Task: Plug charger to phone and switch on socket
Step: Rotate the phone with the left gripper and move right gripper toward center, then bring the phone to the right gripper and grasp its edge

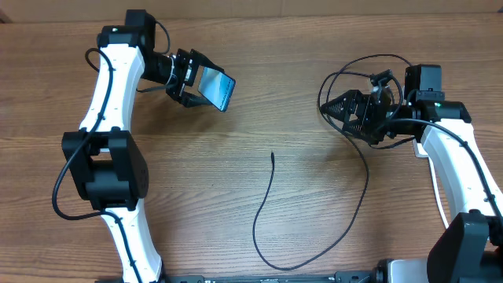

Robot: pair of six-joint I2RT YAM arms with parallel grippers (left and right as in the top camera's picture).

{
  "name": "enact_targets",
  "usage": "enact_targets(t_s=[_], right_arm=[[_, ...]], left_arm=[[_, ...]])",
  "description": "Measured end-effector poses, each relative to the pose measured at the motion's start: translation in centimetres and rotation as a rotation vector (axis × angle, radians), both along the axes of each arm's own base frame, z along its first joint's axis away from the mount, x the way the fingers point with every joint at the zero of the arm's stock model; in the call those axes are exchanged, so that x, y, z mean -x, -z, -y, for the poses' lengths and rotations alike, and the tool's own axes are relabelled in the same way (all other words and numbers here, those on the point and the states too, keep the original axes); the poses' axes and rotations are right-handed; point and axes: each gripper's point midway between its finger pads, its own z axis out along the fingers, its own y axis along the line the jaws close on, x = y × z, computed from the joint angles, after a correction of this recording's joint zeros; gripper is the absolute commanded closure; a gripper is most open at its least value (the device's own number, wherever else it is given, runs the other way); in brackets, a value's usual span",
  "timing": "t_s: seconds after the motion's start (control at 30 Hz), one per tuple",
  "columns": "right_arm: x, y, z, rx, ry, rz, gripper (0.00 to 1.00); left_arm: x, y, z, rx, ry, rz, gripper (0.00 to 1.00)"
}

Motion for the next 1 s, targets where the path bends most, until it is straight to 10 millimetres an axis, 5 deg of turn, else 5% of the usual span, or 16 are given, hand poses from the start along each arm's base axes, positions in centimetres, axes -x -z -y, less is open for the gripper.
enact_targets(t_s=[0.73, 1.0], right_arm=[[-0.2, -0.3, -0.3, -0.02, 0.003, 0.002, 0.0], [0.1, -0.6, -2.9, -0.021, -0.071, 0.035, 0.0]], left_arm=[[1.9, 1.9, 6.0, -0.152, -0.022, -0.141, 0.96], [2.7, 2.3, 9.6, -0.192, -0.033, -0.167, 0.96]])
